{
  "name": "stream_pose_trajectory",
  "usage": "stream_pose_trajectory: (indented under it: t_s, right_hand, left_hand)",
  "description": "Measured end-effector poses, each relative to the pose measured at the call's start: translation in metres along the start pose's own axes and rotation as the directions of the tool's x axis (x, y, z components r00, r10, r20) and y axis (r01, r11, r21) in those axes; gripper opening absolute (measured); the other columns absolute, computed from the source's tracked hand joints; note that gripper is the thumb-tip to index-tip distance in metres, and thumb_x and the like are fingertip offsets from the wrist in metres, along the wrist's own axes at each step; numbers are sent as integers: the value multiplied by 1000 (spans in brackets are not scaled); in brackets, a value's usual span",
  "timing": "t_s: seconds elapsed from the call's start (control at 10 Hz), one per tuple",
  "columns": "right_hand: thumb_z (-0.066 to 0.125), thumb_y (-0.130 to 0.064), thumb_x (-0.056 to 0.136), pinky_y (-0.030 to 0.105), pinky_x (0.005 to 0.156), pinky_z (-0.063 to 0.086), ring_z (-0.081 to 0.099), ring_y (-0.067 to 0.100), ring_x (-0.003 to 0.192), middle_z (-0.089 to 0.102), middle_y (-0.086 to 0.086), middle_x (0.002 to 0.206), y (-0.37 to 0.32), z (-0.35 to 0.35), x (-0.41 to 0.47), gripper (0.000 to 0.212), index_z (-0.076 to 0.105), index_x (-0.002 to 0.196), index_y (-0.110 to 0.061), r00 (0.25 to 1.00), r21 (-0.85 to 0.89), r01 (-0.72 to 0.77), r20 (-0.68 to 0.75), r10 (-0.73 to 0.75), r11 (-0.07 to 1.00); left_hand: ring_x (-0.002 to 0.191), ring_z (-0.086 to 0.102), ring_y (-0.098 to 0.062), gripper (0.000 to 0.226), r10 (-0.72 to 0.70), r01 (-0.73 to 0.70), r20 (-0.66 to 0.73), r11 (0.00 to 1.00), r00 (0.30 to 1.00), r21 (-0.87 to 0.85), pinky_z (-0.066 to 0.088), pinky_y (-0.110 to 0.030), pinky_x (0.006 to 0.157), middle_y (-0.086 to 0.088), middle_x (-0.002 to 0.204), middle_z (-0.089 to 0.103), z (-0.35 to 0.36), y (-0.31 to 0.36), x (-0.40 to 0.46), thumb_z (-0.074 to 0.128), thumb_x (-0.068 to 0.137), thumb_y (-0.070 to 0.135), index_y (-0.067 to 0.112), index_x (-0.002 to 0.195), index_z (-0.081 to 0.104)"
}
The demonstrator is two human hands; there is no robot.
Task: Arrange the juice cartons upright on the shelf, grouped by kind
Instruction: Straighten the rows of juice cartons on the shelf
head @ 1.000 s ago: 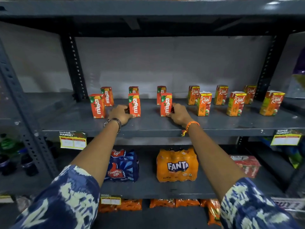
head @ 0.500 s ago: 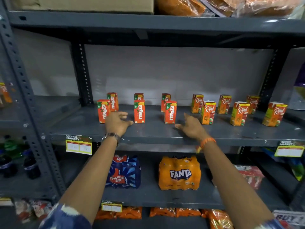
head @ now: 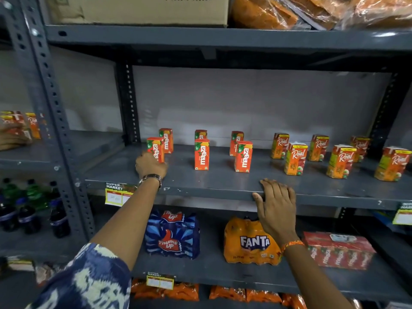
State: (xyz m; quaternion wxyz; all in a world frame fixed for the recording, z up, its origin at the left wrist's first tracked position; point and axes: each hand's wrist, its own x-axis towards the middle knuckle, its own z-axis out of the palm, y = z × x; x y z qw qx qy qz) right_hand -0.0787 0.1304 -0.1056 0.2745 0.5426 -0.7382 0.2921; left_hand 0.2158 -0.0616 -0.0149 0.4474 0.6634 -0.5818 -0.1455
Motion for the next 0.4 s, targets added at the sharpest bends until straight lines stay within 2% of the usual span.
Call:
stream_pose_trajectory:
  t_s: [0.2,0.3,0.4]
  right_hand:
    - [31,-52,99,42,109,32,52,25,124,62,4,132,-2,-1,0,53,57,129,-17,1000,-25,-13,6,13,1000]
    - [27,-54,99,42,109,32,53,25,124,62,4,132,-1,-2,0,57,57,129,-16,1000,-12,-9,11,10,1000]
    - [24,-59,98,42,113,29,49,25,131,57,6,140,-6,-9,2,64,51,137,-16,999,80,-32,22,30,996]
  left_hand:
    - [102,67,-39,49,-13,13,5,1000,1000,9,55,-43,81,-21,108,70,-1,1,-1,82,74,33,0,107,67]
    - [102,67,-38,53,-21,21,24,1000,999,4,56,-43,82,-21,110,69,1,-2,3,82,73,35,0,110,66]
    - [112,61,-39,74,-26,25,29,999,999,28,53,-47,90,-22,121,63,-3,1,-2,85,68,42,-1,121,56]
